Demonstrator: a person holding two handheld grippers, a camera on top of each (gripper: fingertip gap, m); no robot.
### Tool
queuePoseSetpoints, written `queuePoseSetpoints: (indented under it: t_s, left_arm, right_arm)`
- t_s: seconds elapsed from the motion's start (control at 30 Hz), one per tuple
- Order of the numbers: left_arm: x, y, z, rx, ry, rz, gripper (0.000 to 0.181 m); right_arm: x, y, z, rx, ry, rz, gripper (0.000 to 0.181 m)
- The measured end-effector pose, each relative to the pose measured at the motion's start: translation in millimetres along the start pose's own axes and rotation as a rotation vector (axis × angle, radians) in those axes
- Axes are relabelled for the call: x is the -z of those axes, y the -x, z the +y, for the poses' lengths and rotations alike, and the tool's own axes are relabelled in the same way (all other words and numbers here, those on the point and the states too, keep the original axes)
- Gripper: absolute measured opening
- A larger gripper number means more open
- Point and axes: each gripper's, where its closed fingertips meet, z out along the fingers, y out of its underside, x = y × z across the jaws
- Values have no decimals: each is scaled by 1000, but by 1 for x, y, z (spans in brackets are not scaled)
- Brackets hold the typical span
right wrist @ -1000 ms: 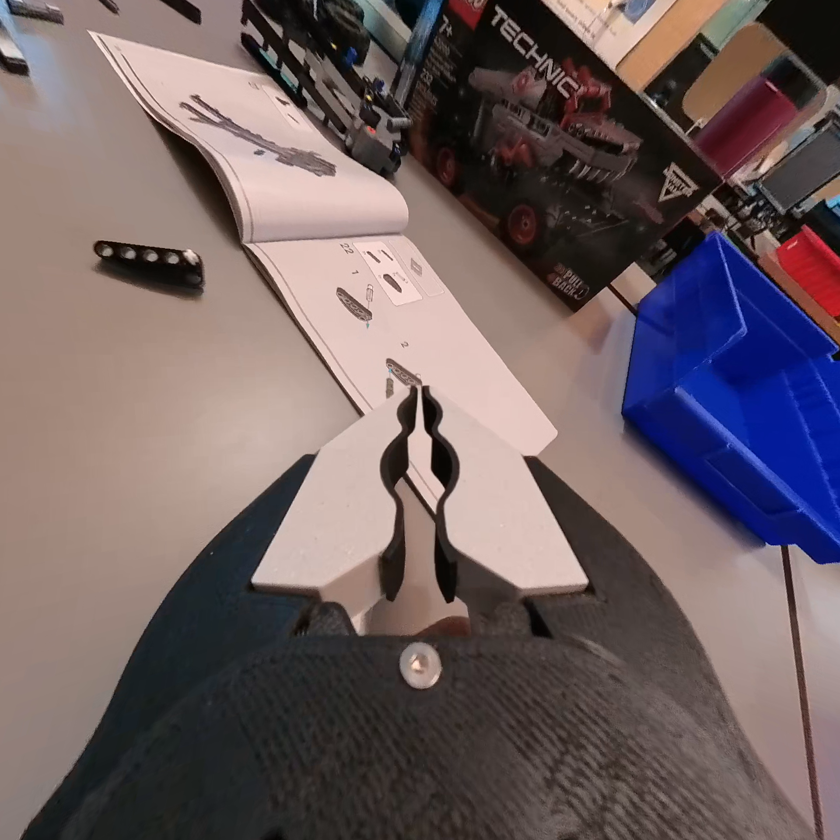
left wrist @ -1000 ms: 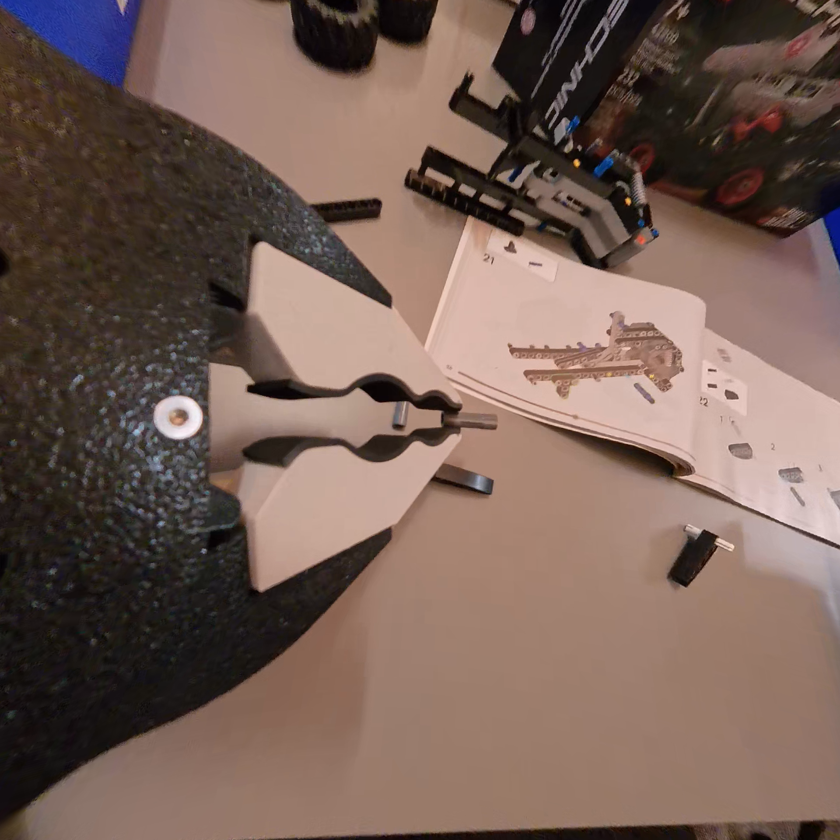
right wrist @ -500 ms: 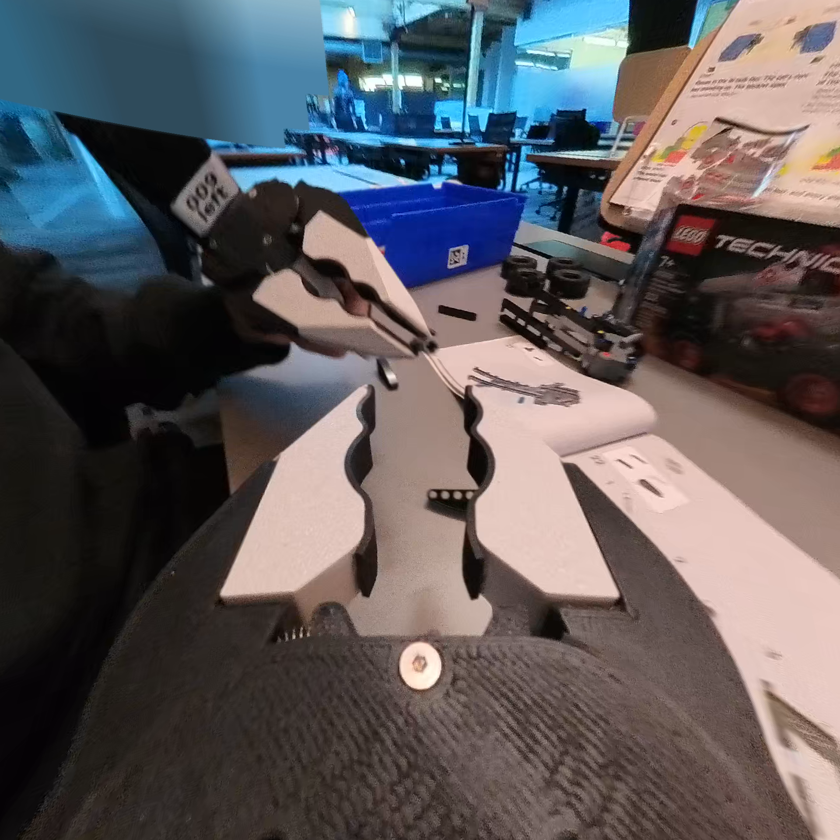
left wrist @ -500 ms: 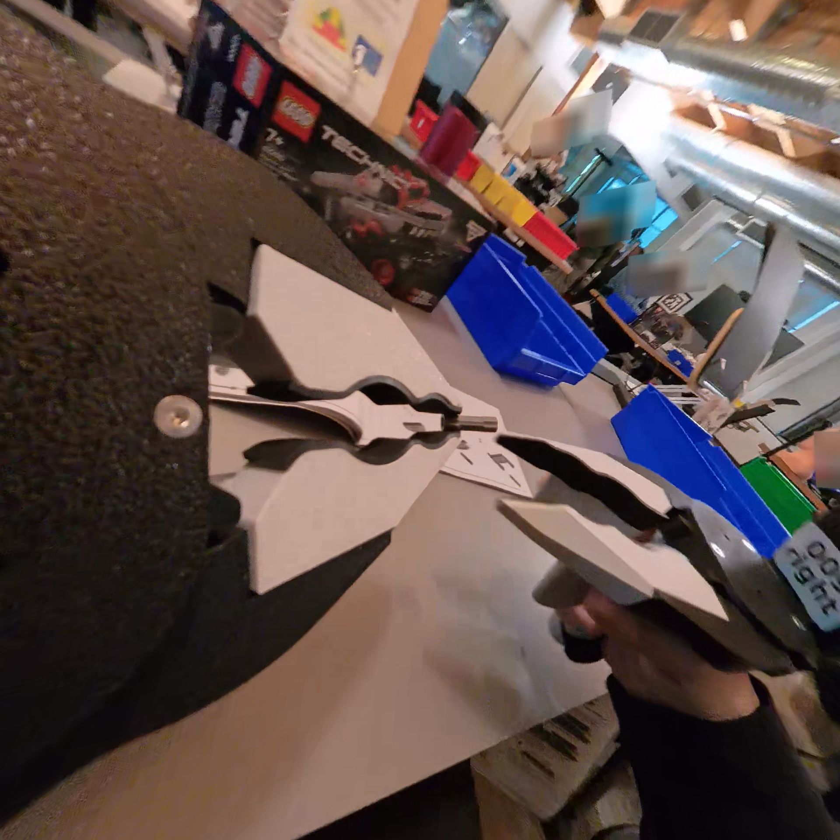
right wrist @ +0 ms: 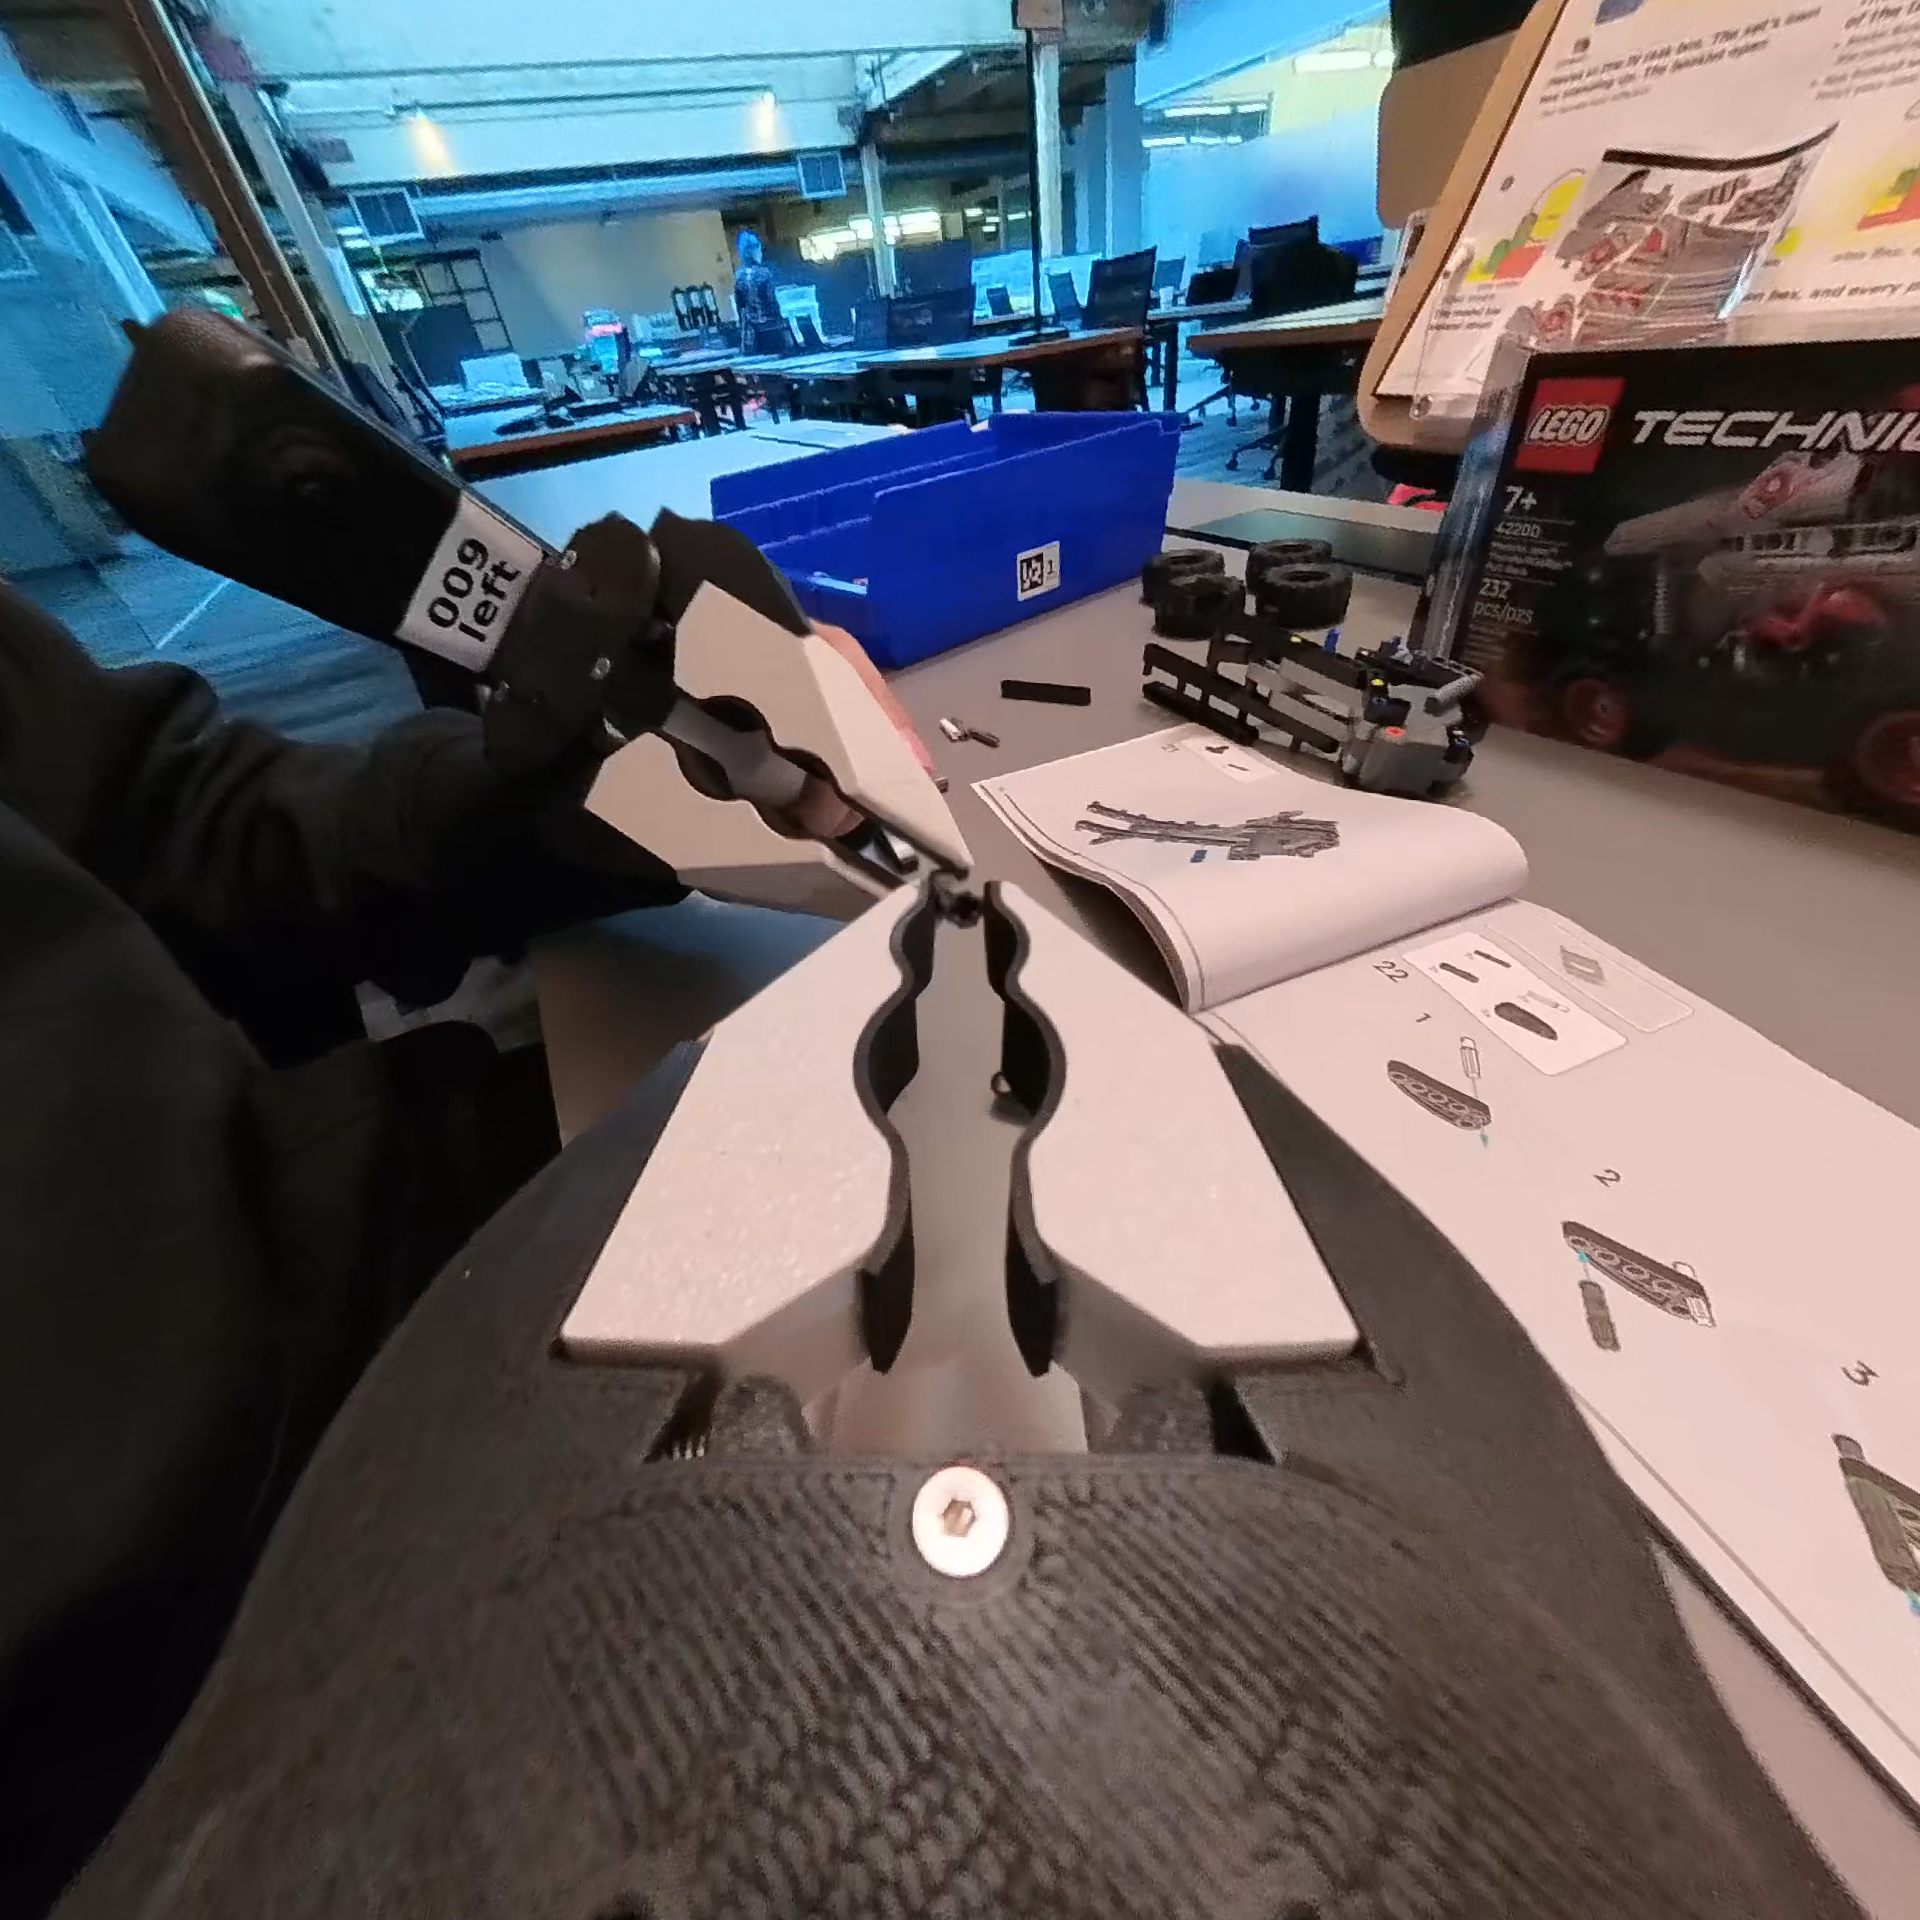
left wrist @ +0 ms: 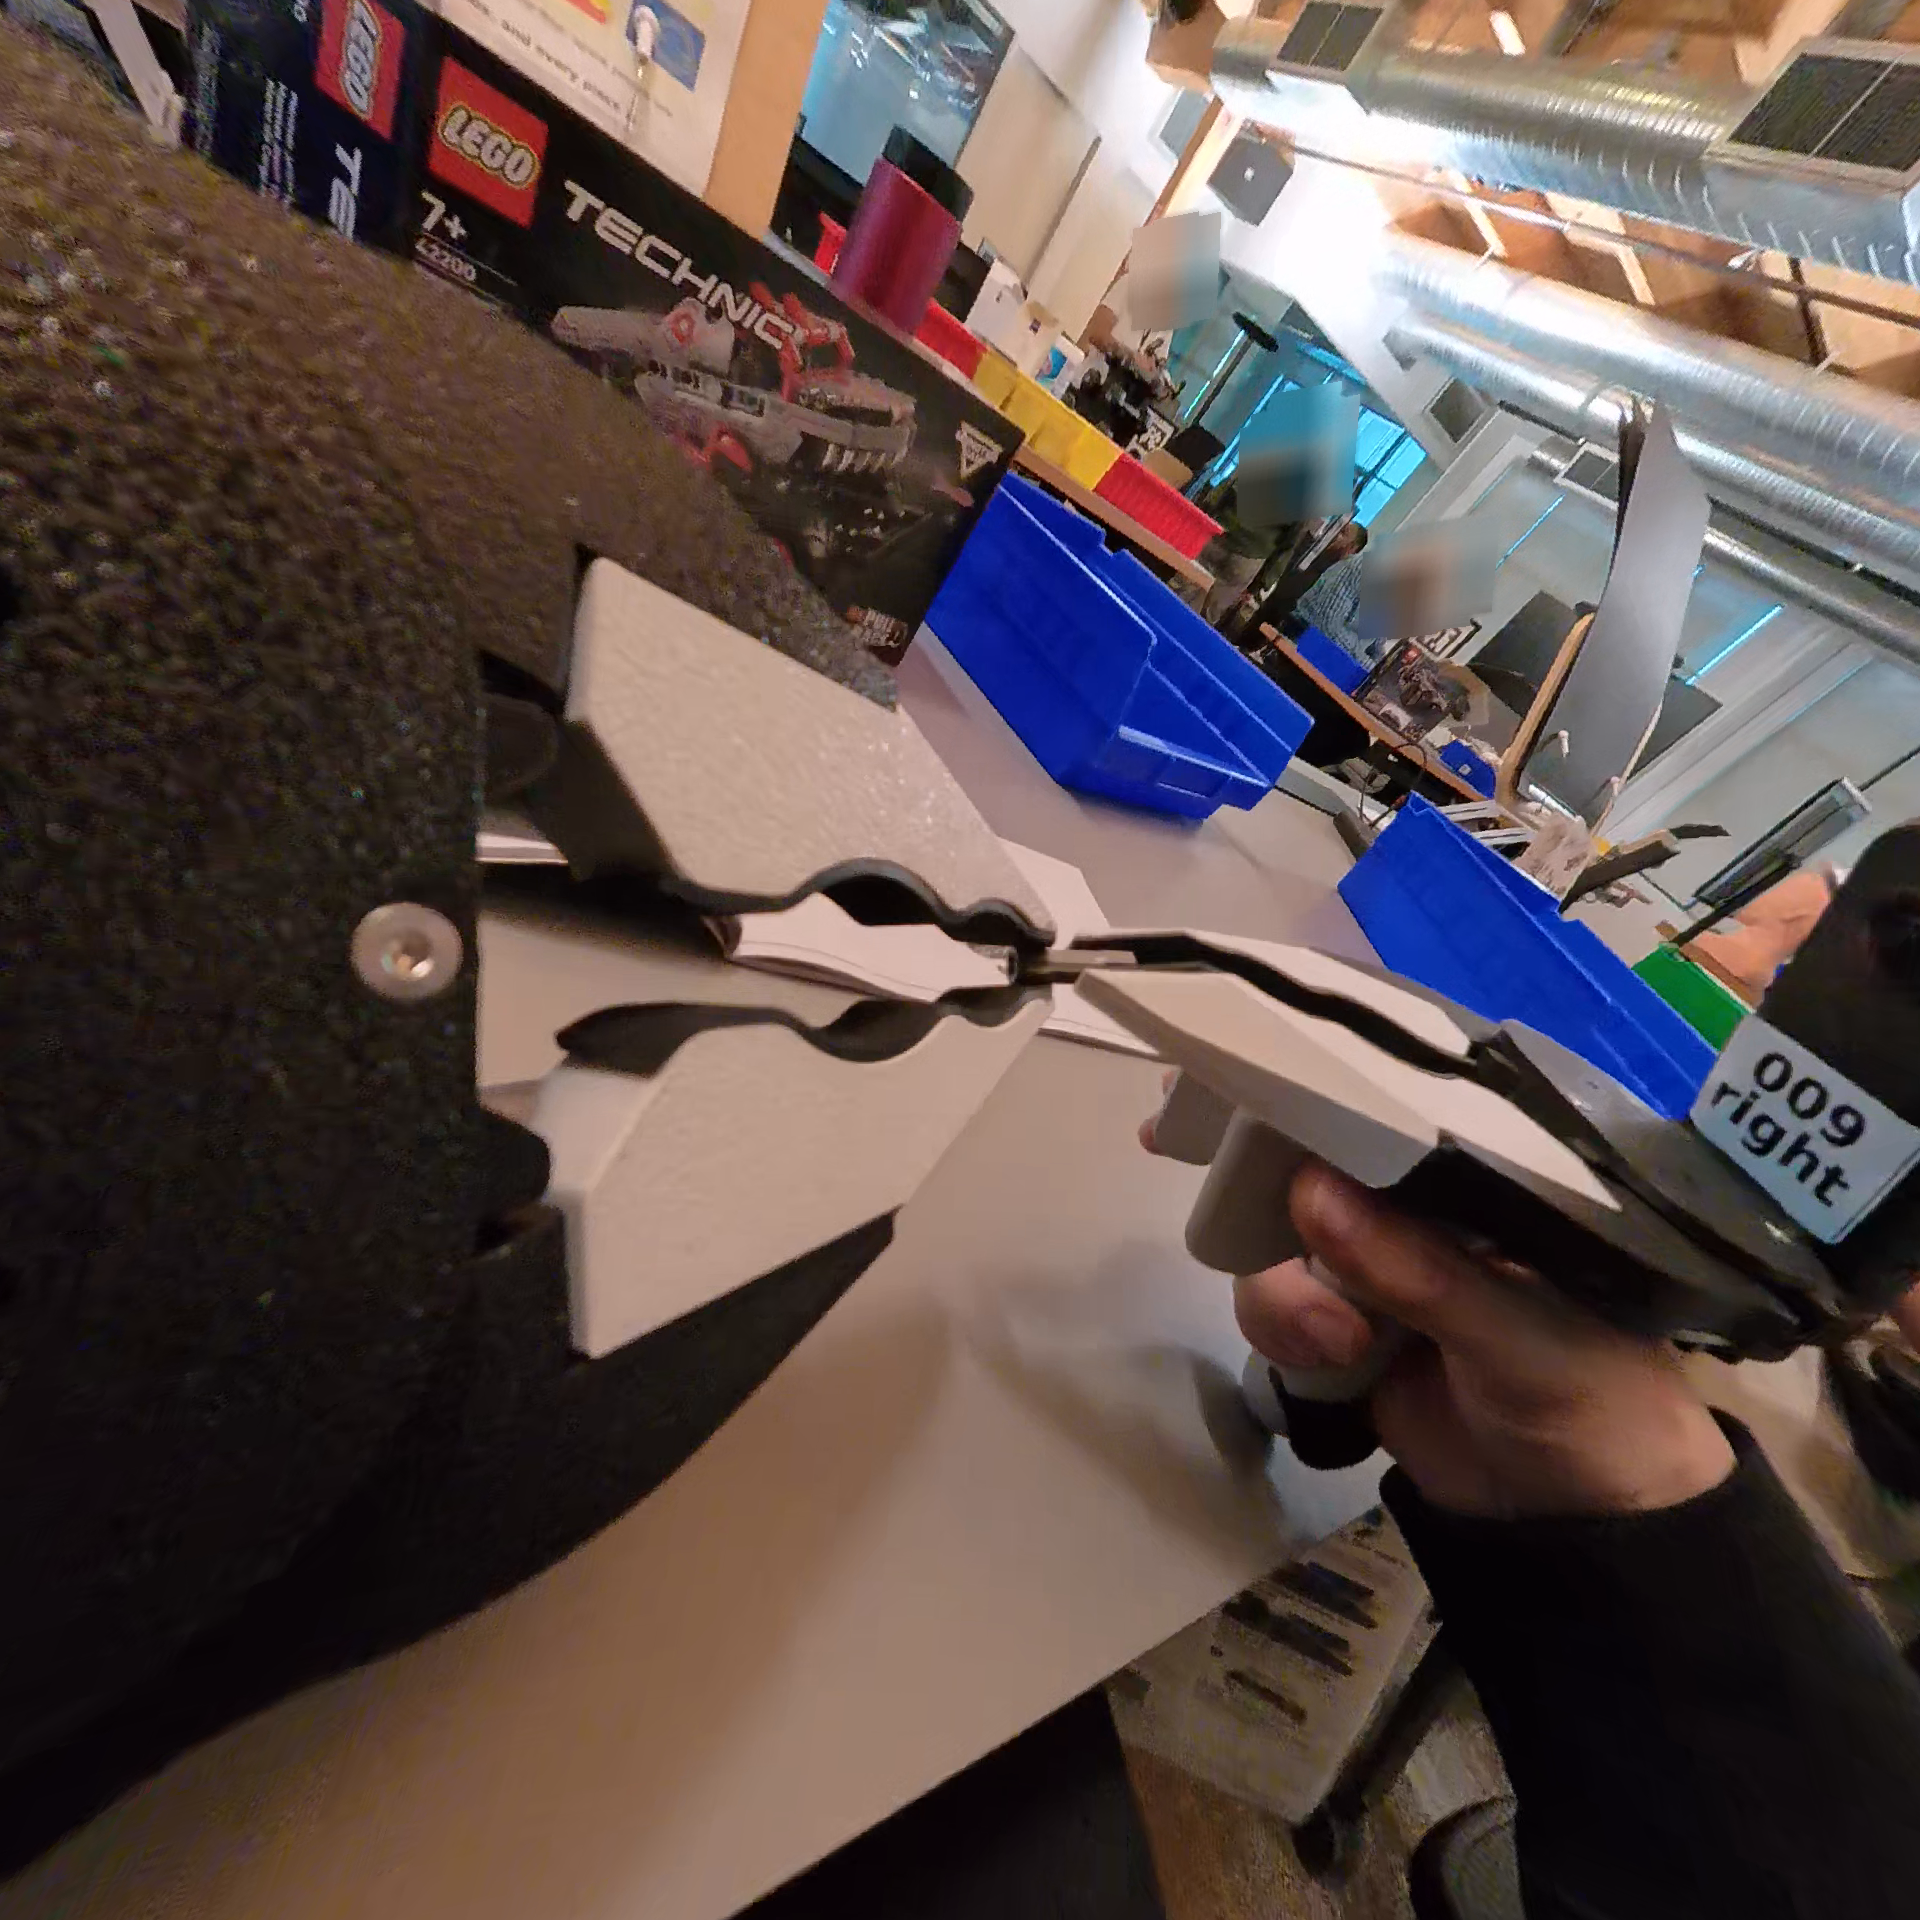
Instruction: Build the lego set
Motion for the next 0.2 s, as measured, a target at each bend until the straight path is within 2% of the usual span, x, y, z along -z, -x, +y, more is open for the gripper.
queuePoseSetpoints:
  t_s: [0.13, 0.2]
  left_arm:
    - [-1, -3, 3, 3, 10, 15, 5]
    - [-4, -12, 11, 20, 52, 74, 7]
  right_arm:
    - [-1, 1, 4, 2, 29, -14, 5]
    - [1, -4, 15, 38, 114, 4, 5]
